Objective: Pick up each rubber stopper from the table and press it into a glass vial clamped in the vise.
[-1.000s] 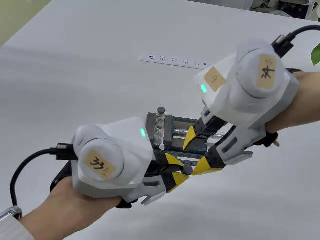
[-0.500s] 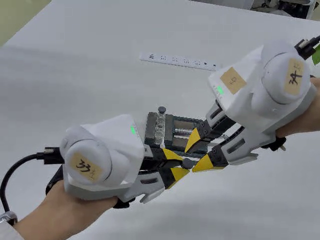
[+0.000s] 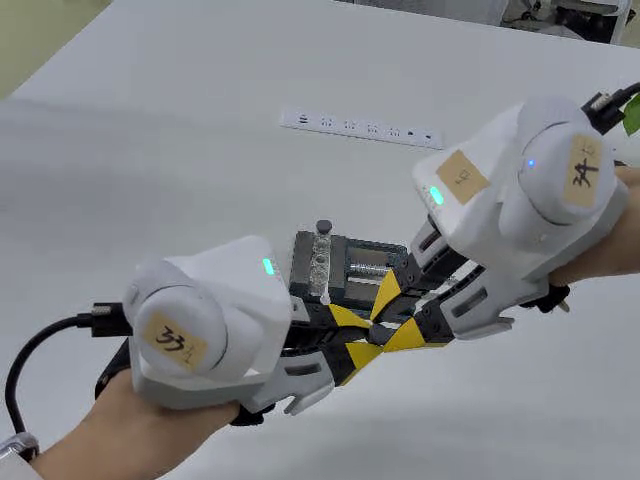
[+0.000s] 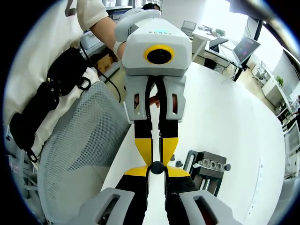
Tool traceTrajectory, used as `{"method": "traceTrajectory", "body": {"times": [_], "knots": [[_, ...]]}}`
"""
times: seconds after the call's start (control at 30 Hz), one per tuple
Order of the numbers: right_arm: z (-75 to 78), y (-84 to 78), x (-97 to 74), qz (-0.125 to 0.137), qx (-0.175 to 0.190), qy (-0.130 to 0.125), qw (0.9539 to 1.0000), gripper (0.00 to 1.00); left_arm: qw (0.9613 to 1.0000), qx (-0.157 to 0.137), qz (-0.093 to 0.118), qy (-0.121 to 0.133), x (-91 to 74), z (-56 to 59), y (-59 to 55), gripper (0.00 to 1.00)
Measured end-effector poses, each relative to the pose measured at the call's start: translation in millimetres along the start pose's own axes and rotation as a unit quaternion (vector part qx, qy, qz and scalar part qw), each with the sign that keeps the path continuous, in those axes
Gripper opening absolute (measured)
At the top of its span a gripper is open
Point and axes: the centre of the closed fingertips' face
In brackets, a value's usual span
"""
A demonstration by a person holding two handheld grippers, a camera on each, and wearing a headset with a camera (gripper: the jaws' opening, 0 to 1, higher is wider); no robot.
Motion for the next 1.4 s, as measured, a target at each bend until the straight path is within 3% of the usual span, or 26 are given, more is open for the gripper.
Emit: {"method": "traceTrajectory", "body": {"times": [0.4, 0.7, 0.97, 1.07, 1.4], "knots": [[0.3, 1.9, -0.6, 0.000, -0.006, 0.000, 1.0000, 0.07, 1.0000, -0.010, 0.001, 0.000, 0.8, -1.1, -0.7, 0.03], [-0.9, 1.2, -1.0, -0.005, -0.015, 0.014, 0.9998, 0.07, 1.0000, 0.009, -0.001, 0.002, 0.5, 0.0, -1.0, 0.03], [1.6, 3.2, -2.2, -0.002, -0.023, 0.016, 0.9996, 0.07, 1.0000, 0.005, 0.007, 0.003, -1.8, -1.8, 1.6, 0.03], [-1.2, 1.1, -2.3, -0.011, -0.046, 0.028, 0.9985, 0.07, 0.9999, 0.011, 0.006, 0.000, -1.1, -0.1, 1.6, 0.03], [-3.9, 1.8, -4.6, -0.015, -0.061, 0.035, 0.9974, 0.07, 0.9999, 0.012, 0.011, -0.001, -1.7, 1.8, 4.1, 0.03]]}}
Point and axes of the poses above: the centre of the closed fingertips' face, and the gripper's own axes: x roughly forward along the fingers, z roughly to its right, y roughly out of its top, and after that the axes turned 9 degrees about x, right-handed
